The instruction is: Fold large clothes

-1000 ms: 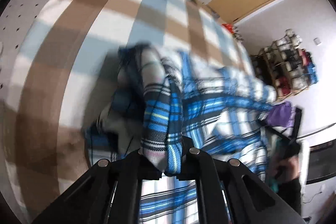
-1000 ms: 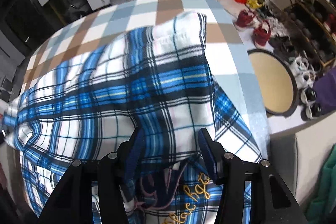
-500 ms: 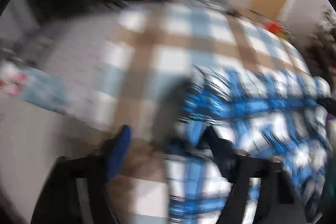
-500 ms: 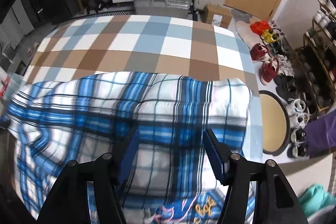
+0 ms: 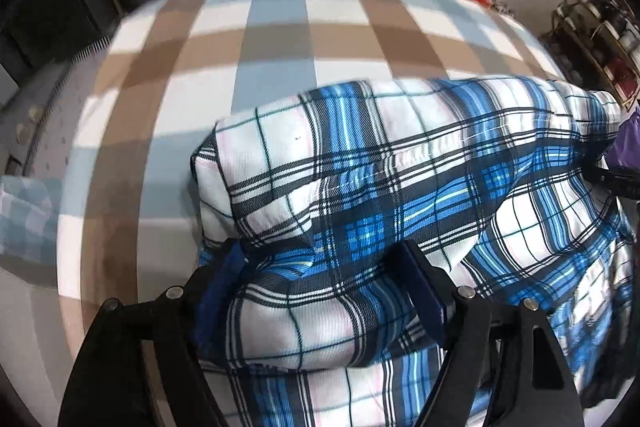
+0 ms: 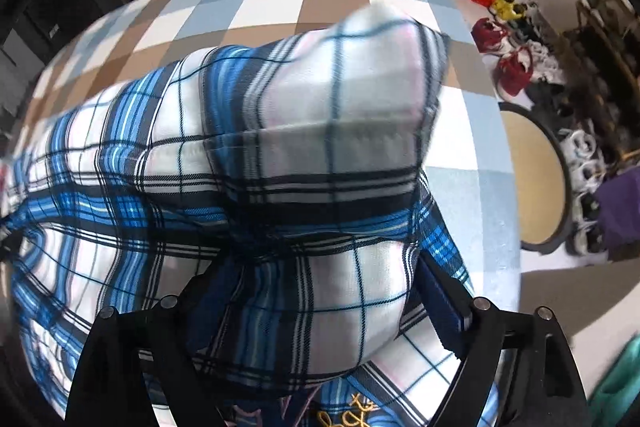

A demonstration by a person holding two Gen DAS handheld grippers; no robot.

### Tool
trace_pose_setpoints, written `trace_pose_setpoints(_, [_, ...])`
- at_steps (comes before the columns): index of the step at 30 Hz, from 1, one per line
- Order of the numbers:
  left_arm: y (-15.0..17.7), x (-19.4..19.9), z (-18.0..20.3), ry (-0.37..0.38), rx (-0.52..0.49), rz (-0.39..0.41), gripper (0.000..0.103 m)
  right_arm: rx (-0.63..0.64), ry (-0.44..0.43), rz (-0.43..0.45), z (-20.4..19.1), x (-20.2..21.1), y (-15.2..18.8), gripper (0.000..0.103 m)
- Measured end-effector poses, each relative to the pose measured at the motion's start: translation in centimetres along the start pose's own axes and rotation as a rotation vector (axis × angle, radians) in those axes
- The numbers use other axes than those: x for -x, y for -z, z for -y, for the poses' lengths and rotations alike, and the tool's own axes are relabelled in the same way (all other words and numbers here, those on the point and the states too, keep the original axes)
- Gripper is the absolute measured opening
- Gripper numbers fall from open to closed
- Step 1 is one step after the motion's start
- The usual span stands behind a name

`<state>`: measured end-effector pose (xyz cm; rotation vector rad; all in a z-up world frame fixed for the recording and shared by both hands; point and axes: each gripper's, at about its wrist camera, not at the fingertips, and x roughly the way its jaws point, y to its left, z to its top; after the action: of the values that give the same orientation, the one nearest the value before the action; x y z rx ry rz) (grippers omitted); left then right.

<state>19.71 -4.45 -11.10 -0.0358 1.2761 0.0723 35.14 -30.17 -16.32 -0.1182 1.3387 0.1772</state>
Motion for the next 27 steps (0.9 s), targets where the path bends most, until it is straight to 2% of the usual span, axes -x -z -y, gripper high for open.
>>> trace_pose_setpoints(2, [0.1, -0.3, 0.6, -0.052, -0.056, 0.01, 0.083, 0.014, 0.032, 0.033, -0.5, 0.2, -0.1, 0.088])
trace_pose_setpoints(5, [-0.9, -1.1, 1.0, -0.12, -0.092, 0.012, 0.101, 0.044, 0.06, 0.074, -1.8, 0.3, -0.7, 0.082])
trace_pose_setpoints(8, [-3.0, -2.8, -1.2, -0.026, -0.005, -0.02, 0.102, 0.049, 0.068, 0.1, -2.0, 0.0, -1.6, 0.08])
trace_pose_setpoints(12, [-5.9, -3.9, -1.4, -0.045, -0.024, -0.032, 0.102, -0.002, 0.046, 0.107, -1.8, -1.2, -4.2, 0.08])
trace_pose_setpoints(18, [-11.7, -5.5, -0.2, -0.223, -0.153, 0.008, 0.102, -0.062, 0.022, 0.121, -1.9, -2.3, -7.5, 0.08])
trace_pose_setpoints(21, [-13.7, -5.5, 0.0, -0.295, -0.171, 0.013, 0.1, -0.017, 0.068, 0.128, -2.6, -2.0, -8.2, 0.079])
trace_pose_setpoints(22, [-13.8, -4.4, -0.2, -0.287, -0.154, 0.036, 0.096, 0.018, 0.105, 0.134, -3.0, -1.3, -8.4, 0.077])
trace_pose_setpoints(23, [-13.5, -3.3, -0.5, -0.272, -0.134, 0.062, 0.088, 0.053, 0.132, 0.161, -3.4, 0.0, -8.1, 0.073])
trace_pose_setpoints(25, [-12.5, 0.6, -0.9, -0.263, -0.071, 0.147, 0.088, 0.076, 0.157, 0.244, -3.5, 2.8, -7.4, 0.07])
trace_pose_setpoints(27, [-10.9, 3.7, 0.3, -0.281, -0.063, 0.271, 0.088, 0.063, 0.136, 0.34, -3.8, 5.6, -6.4, 0.072])
